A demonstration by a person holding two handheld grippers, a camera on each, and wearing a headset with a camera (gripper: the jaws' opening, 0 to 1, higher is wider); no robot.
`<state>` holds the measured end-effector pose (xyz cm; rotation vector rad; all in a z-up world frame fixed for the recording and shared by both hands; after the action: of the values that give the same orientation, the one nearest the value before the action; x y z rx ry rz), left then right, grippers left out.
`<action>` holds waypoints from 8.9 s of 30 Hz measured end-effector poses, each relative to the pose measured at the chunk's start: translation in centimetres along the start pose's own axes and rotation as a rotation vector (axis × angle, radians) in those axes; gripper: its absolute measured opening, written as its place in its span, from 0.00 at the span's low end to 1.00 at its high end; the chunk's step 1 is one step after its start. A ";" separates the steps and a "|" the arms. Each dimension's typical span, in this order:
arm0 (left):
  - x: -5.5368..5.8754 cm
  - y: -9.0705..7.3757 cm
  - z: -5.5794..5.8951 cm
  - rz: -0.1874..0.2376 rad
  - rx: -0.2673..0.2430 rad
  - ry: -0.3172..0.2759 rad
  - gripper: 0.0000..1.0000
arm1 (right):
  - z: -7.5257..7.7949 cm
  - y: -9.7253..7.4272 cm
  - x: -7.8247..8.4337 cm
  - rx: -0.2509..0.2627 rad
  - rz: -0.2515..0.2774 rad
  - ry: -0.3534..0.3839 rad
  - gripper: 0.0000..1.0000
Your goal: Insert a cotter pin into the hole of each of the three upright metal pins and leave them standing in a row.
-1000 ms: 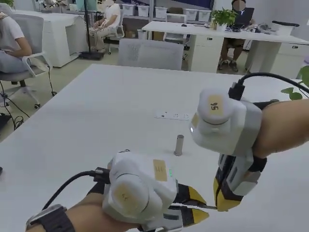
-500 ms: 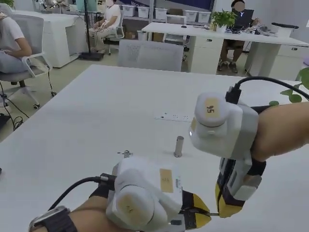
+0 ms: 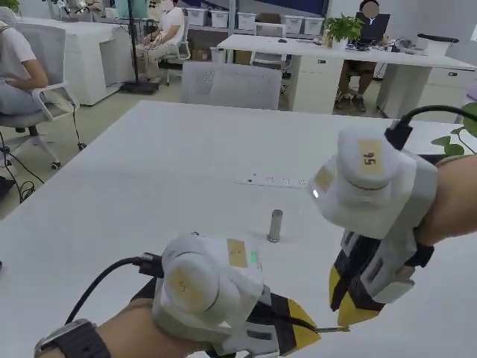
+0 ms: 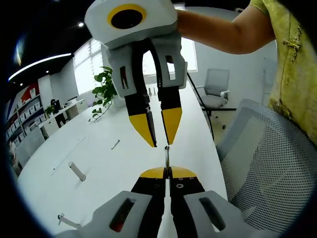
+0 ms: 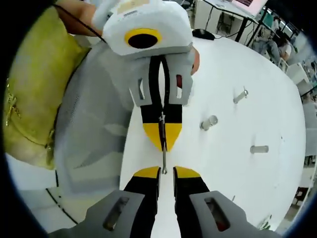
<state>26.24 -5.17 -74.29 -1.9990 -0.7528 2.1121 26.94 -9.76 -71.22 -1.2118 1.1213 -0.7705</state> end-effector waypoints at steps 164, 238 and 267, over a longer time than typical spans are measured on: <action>8.9 -0.6 -9.7 0.041 -0.050 -0.145 0.12 | 7.3 7.6 0.3 0.101 0.004 0.455 0.03; 8.9 -0.6 -9.3 0.047 -0.062 -0.158 0.11 | 8.0 8.5 -1.2 0.114 -0.033 0.462 0.03; 8.8 -0.9 -9.1 0.051 -0.056 -0.180 0.11 | 8.7 8.7 -2.1 0.130 -0.033 0.337 0.03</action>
<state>33.88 1.80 -81.75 -1.8922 -0.8048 2.3500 33.69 -3.06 -79.34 -1.0160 1.3038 -1.0848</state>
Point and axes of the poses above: the centre of the closed fingertips' face, and the gripper's own axes: y roughly forward along the fingers, z roughly to its right, x roughly out of its underside, the point moved 3 cm from there along -y, roughly backward along the fingers, and after that the axes turned 5 degrees about -y, right-handed, at the moved point
